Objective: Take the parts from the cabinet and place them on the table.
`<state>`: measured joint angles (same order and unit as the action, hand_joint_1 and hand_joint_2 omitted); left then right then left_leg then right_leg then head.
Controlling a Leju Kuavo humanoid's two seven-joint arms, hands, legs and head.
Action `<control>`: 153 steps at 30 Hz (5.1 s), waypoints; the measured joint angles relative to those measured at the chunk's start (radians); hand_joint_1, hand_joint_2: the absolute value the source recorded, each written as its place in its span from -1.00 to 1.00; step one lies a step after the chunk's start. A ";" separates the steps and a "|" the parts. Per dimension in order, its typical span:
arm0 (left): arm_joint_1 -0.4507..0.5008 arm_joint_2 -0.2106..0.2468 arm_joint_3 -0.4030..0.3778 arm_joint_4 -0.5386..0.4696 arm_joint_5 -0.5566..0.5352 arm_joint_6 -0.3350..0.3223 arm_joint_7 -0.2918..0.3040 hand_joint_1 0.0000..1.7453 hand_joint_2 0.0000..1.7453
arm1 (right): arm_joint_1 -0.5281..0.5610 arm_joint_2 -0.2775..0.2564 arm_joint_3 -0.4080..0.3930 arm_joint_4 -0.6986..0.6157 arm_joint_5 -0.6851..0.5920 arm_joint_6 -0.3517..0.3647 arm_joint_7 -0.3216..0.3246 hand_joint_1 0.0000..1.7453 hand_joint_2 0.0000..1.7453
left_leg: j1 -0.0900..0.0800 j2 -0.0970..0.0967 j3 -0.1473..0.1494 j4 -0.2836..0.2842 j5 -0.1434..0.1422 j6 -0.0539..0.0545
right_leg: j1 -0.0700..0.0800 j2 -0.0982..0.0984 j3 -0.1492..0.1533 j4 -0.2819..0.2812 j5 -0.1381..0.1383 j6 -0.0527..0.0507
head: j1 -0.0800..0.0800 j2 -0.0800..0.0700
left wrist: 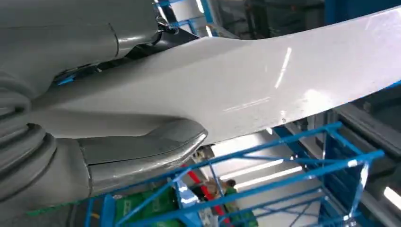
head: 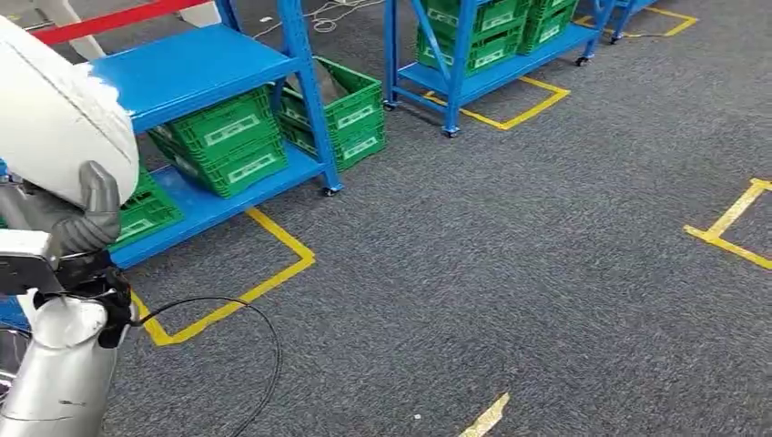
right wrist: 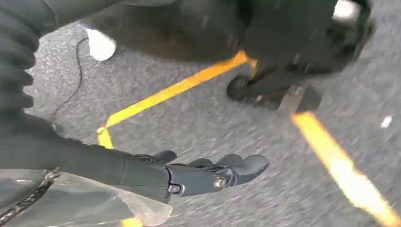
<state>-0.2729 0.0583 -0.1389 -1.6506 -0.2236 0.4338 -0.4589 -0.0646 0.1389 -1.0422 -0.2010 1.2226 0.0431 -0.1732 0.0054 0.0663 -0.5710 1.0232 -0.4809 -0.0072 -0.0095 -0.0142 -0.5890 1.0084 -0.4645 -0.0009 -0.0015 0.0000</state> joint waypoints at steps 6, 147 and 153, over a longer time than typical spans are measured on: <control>0.001 0.000 -0.001 0.002 -0.002 -0.030 0.011 1.00 1.00 | 0.002 0.000 -0.011 -0.001 -0.004 -0.005 -0.026 -1.00 1.00 | 0.001 -0.058 -0.114 0.289 -0.128 -0.003 | 0.005 0.050 -0.006 0.001 0.006 -0.012 | -0.001 0.000; 0.007 0.018 0.007 -0.014 0.088 -0.263 -0.004 1.00 1.00 | -0.002 -0.019 -0.056 -0.011 0.012 -0.018 -0.021 -1.00 1.00 | -0.003 -0.056 0.000 -0.017 0.018 0.033 | 0.000 0.015 -0.005 0.038 -0.007 0.027 | 0.005 0.000; 0.008 0.019 0.007 -0.015 0.088 -0.267 -0.004 1.00 1.00 | -0.001 -0.018 -0.056 -0.011 0.015 -0.018 -0.030 -1.00 1.00 | -0.006 -0.058 -0.014 0.003 0.005 0.001 | 0.000 0.015 0.019 -0.005 -0.013 0.000 | 0.003 0.000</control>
<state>-0.2653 0.0771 -0.1316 -1.6655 -0.1354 0.1671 -0.4627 -0.0653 0.1213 -1.0986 -0.2121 1.2379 0.0252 -0.2033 -0.0002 0.0083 -0.5847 1.0265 -0.4756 -0.0063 -0.0100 0.0004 -0.5704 1.0036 -0.4773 -0.0011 0.0011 0.0000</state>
